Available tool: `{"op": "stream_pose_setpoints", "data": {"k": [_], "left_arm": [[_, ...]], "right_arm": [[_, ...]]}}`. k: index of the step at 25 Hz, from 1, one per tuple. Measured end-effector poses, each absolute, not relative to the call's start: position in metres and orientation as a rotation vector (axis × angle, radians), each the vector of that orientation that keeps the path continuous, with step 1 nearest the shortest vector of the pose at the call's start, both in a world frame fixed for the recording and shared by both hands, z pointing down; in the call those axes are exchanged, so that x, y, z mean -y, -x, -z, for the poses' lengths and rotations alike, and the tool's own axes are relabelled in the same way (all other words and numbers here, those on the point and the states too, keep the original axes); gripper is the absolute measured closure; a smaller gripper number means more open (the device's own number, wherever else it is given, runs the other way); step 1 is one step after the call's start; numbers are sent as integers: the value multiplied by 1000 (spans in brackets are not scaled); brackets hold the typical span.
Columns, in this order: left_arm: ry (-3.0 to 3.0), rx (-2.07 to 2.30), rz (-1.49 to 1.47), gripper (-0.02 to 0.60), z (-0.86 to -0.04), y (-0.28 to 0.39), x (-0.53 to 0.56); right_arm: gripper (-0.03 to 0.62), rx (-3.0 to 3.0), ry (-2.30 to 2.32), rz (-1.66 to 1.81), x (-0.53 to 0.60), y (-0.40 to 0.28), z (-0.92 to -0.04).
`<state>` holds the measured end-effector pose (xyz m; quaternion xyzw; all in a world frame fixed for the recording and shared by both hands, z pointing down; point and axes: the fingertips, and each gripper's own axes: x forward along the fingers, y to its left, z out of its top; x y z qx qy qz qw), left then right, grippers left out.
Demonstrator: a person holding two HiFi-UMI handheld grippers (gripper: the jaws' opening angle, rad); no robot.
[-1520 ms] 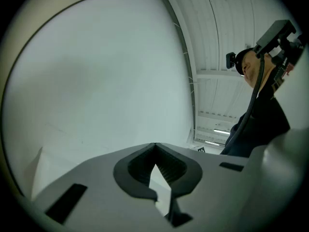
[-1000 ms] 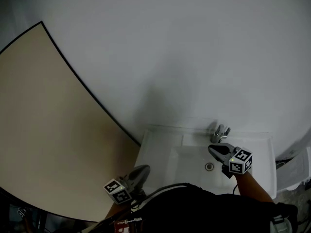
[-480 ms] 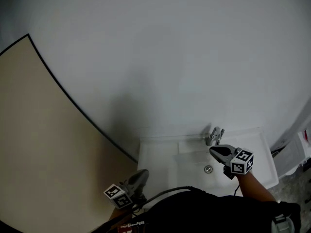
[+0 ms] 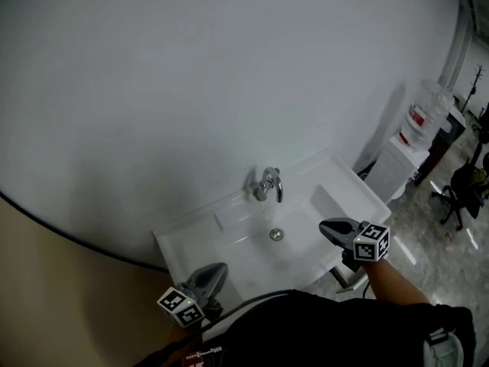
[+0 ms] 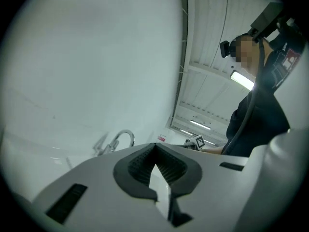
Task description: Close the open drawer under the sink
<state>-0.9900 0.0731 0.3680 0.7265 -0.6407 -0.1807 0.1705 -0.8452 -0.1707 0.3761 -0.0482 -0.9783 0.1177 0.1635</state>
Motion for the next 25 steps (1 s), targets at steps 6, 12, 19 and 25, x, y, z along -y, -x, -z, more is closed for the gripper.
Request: {"op": "stream_pose_setpoints", "data": {"k": [6,12,19,25], "left_arm": [[-2159,1665,459,581,-375,944,-26],[-2213,1663,379,581,-359,900,18],[-2241,1621,404,581,-361,796,103],[-2306,1553,396,581,-354,706,178]], "right_arm": [[583,2826,-58,-391,193,780,-384],[583,2904,-96,-385,233,720,-377],[583,2955,-158,-346,311,612,-371],[583,2958,-196,-259,366,517,-372]]}}
